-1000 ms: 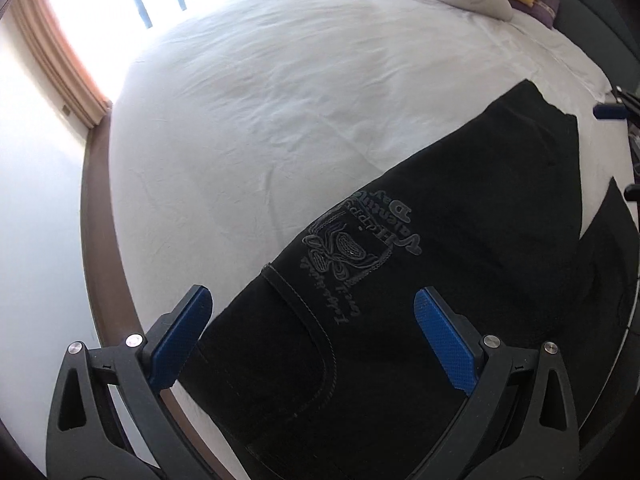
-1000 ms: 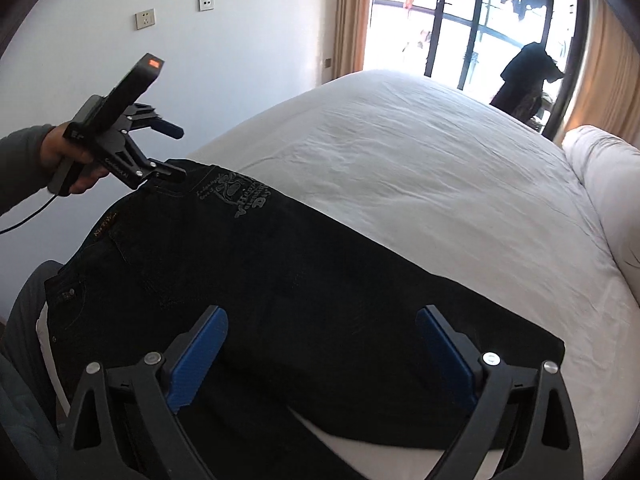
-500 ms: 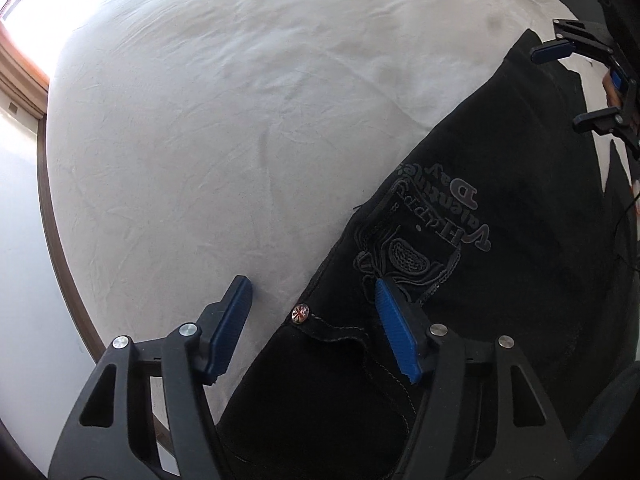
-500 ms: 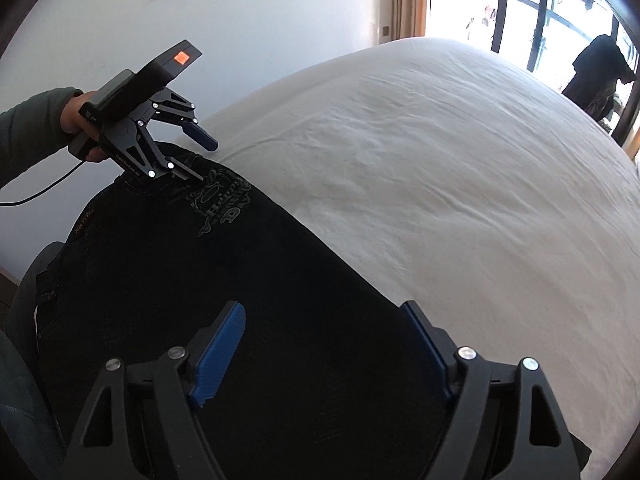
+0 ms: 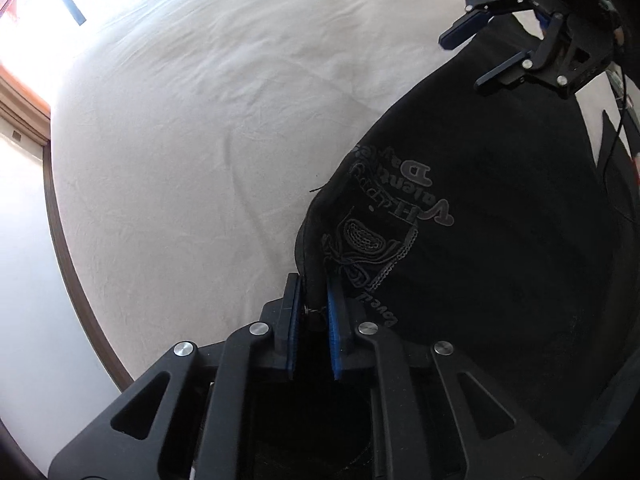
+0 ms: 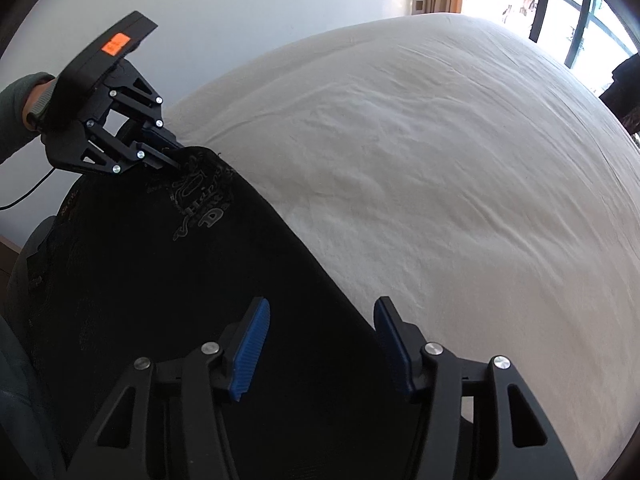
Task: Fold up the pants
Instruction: 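Grasp the jeans waistband with the left tool while the right tool grasps the other waistband end, then lift the jeans by the waistband with both tools and fold them over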
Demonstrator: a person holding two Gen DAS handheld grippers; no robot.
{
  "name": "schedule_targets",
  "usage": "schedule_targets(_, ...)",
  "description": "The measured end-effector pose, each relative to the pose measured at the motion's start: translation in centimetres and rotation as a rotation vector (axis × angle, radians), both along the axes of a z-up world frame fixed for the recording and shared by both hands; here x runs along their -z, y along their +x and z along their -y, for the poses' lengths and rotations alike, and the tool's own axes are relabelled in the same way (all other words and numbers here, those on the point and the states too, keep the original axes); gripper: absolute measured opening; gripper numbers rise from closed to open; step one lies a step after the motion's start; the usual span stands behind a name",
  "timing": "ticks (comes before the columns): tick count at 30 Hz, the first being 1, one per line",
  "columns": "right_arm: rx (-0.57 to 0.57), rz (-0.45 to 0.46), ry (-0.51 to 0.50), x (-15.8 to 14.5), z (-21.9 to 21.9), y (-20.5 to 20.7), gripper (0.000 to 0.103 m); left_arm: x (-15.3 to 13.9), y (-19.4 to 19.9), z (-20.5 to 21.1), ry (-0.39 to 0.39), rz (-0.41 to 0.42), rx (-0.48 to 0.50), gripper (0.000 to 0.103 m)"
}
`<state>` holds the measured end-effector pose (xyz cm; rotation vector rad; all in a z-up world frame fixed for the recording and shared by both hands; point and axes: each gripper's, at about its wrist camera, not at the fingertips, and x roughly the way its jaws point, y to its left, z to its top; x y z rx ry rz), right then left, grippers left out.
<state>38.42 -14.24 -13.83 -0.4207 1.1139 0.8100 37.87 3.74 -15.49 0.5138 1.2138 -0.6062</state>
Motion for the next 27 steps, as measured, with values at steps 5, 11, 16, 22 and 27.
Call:
schedule_targets(5, -0.060, -0.016, -0.039, 0.5, -2.0, 0.7, 0.048, -1.0, -2.9, 0.0, -0.022, 0.091, 0.016, 0.010)
schedule_targets(11, -0.089, -0.027, -0.075, 1.1, -3.4, 1.3, 0.038, -0.9, -3.9, 1.3, -0.021, 0.147, 0.033, 0.010)
schedule_targets(16, -0.090, -0.034, -0.090, 1.4, -3.4, 1.5, 0.037, -1.8, -4.1, 0.4, -0.043, 0.170, 0.028, 0.010)
schedule_targets(22, -0.110, -0.065, -0.105, 2.0, -4.7, 1.9, 0.015, -3.1, -5.6, 0.2, -0.051, 0.172, 0.023, 0.010)
schedule_targets(27, -0.115, -0.052, -0.091, 1.1, -5.0, 0.9, 0.008, -4.1, -6.4, -1.4, -0.061, 0.177, 0.007, 0.010)
